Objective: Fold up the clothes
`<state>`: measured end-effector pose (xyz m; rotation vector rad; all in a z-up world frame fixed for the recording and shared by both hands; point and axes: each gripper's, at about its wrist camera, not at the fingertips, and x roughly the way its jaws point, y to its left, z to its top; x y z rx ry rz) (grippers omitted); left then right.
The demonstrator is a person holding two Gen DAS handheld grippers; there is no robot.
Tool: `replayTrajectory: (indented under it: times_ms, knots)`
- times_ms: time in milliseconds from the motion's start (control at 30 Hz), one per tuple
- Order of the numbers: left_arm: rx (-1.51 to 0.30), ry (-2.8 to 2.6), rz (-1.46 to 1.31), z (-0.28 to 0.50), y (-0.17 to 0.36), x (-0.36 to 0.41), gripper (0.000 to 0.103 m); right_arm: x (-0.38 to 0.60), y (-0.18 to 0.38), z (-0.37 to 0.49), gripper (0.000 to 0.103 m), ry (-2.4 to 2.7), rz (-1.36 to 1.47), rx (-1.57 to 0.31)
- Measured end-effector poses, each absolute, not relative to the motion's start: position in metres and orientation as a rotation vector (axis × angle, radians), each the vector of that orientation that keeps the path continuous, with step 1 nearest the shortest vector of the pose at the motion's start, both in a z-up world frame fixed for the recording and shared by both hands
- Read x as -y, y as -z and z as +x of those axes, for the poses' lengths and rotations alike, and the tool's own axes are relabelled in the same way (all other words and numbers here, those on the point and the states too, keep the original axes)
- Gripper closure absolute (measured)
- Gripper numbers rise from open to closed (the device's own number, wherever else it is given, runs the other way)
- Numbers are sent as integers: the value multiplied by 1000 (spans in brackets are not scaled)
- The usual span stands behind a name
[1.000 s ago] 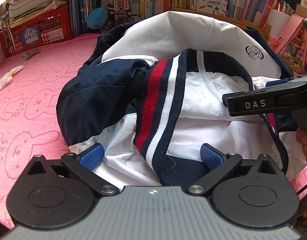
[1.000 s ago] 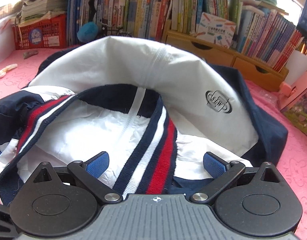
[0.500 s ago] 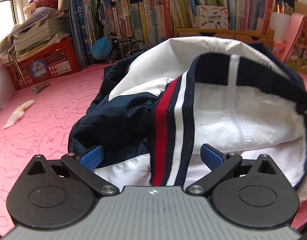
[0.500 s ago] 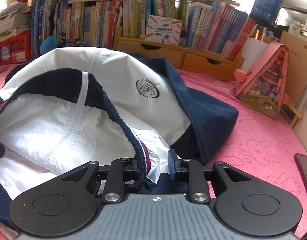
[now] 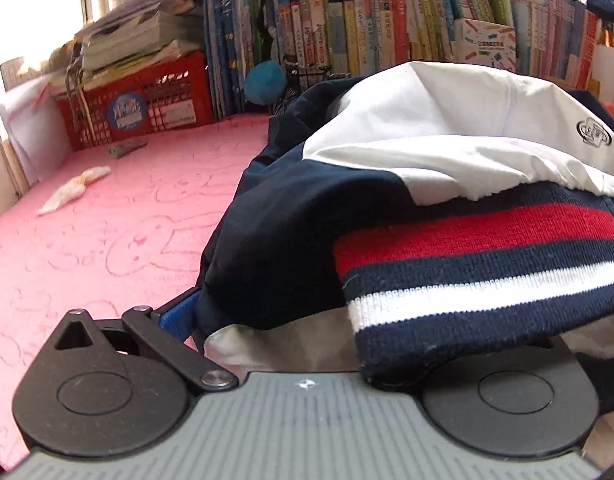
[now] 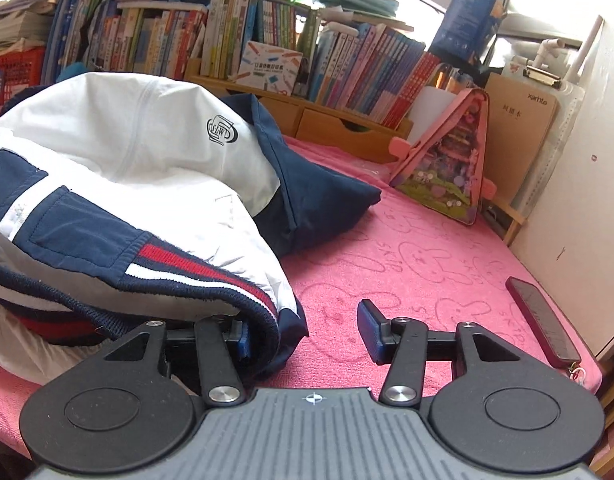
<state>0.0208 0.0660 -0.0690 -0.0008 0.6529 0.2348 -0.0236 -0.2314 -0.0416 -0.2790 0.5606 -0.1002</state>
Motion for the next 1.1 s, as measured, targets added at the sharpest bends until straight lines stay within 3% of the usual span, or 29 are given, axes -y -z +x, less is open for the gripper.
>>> replayTrajectory:
  times_ms: [233, 267, 333, 467, 533, 600, 700, 767, 800, 867, 1000, 1100]
  knots:
    - [-644, -253, 8, 19, 58, -63, 8, 209, 28, -29, 55, 31, -98, -515]
    - [-645, -243, -5, 15, 53, -71, 9, 208, 28, -24, 59, 47, -115, -536]
    - [-646, -231, -42, 0, 44, -92, 9, 219, 31, -20, 76, 62, -145, -604]
    - [-720, -208, -170, -19, 38, -133, 9, 252, 34, -33, 76, -53, -160, -776]
    - [-728, -196, -162, 6, 29, -135, 12, 245, 21, -16, 77, -92, -242, -756]
    - [-700, -191, -128, 43, 9, -135, 31, 237, 8, 1, 77, -131, -324, -735]
    - [-416, -223, -178, 87, -95, -144, 37, 217, -69, 78, 77, -63, -477, -442]
    - [-147, -221, -218, 81, -163, -148, 36, 200, -146, 86, 78, 40, -451, -93]
    - [-16, -228, -221, 71, -191, -148, 20, 193, -183, 82, 78, 95, -424, 96]
    - [97, -282, -182, 57, -216, -145, 0, 194, -222, 62, 75, 173, -322, 389]
    - [-74, -230, -98, 55, -173, -146, 2, 206, -206, 61, 73, 132, -332, 332]
    - [-375, -170, -64, 55, -75, -143, 10, 218, -130, 68, 74, 36, -429, 31]
